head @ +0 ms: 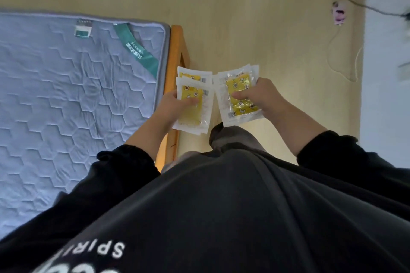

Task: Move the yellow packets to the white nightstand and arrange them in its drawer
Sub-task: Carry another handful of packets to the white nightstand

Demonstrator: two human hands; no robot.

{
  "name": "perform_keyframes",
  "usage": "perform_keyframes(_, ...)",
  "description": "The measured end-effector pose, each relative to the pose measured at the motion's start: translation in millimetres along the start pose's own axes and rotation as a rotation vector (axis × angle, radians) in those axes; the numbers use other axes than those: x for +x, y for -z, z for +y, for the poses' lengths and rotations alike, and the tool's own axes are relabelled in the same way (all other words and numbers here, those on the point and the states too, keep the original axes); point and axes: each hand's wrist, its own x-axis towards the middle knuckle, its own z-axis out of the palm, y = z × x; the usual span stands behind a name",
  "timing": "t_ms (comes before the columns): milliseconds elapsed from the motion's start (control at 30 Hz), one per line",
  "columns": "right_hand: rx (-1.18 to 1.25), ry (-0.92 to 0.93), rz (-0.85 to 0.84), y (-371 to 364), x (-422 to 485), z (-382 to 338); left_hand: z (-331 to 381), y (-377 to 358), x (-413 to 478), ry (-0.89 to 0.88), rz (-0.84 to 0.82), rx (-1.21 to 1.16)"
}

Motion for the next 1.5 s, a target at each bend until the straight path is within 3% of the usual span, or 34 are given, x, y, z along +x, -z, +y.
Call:
perform_keyframes(200, -0.092, 0.021, -0.063, 9, 70, -94, 66, 7, 58, 0.030, 0.095, -0.148)
perform_keyframes(400, -0.218, 0.057, -0.154, -33, 130, -189, 105, 59, 104, 0.033, 0.218, -0.313)
perform_keyframes(733, -0.528, 0.215, -0.384, -198, 189, -352, 147, 199, 166, 0.113, 0.473, -0.661)
perform_keyframes(1133, -0.913, 0.317, -0.699, -386, 246, -466, 172, 315, 215, 0.215, 0.830, -1.022)
perform_keyframes(1367, -1.087, 0.379, -0.865, -482, 320, -602, 258, 399, 311, 0.245, 1.022, -1.185)
perform_keyframes(1500, -1.175, 0.395, -0.877, -525, 360, -699, 326, 455, 365, 0.249, 1.012, -1.239)
